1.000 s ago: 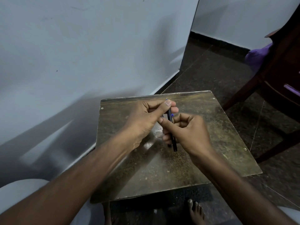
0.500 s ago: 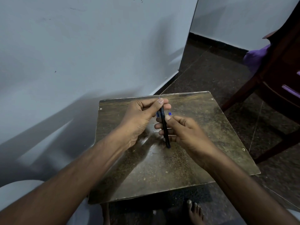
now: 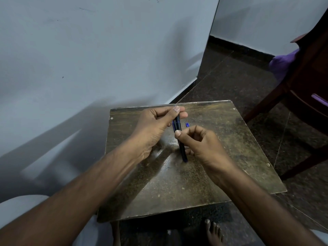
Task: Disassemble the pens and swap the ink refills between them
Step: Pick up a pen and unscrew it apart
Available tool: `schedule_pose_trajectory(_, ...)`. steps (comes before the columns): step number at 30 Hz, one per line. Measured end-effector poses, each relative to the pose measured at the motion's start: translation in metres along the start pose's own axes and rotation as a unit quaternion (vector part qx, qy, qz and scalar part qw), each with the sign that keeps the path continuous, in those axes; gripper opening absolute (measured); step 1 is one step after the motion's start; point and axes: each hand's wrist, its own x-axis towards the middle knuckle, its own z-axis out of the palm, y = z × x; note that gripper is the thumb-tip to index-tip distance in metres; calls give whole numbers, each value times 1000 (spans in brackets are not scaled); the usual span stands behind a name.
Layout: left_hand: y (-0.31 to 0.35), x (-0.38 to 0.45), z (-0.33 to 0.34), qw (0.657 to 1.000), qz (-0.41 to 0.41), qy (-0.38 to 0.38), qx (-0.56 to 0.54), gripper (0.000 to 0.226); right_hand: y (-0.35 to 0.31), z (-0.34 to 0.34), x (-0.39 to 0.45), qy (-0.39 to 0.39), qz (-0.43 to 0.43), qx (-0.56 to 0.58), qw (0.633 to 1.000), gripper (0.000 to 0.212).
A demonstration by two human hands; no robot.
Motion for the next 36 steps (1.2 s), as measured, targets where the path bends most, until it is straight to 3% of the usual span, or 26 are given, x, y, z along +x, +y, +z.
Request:
schedule_pose_trajectory(3,0,-1,2,1000,0,-3,-9,24,-1,1,0,-25,16,30,999,33)
schedule_pose_trajectory(9,0,-2,3,1000,-8,-6,-9,24,-4,2,-4,-39,3,67,997,16)
schedule_pose_trajectory(13,-1,-3,4,1000,-8,-18,-13,25,-8,3,-4,-50,43,124,990,33)
schedule_pose_trajectory(17,0,-2,4,1000,-15,-4,-11,24,-10,4,-4,-73,74,170,980,35)
schedule_pose_trajectory(22,0,-1,3,1000,-19,9,-10,26,-7,2,-4,-73,48,163,983,11)
schedule_pose_trajectory(26,-2,0,5,1000,-17,15,4,19,-5,3,-4,-62,48,66,995,26)
schedule_pose_trajectory(30,-3,1,3,999,-22,20,12,22,-5,3,0,-76,58,147,984,41)
schedule_pose_trajectory(36,1,-2,2,999,-17,27,26,31,-4,1,0,-69,46,153,985,15)
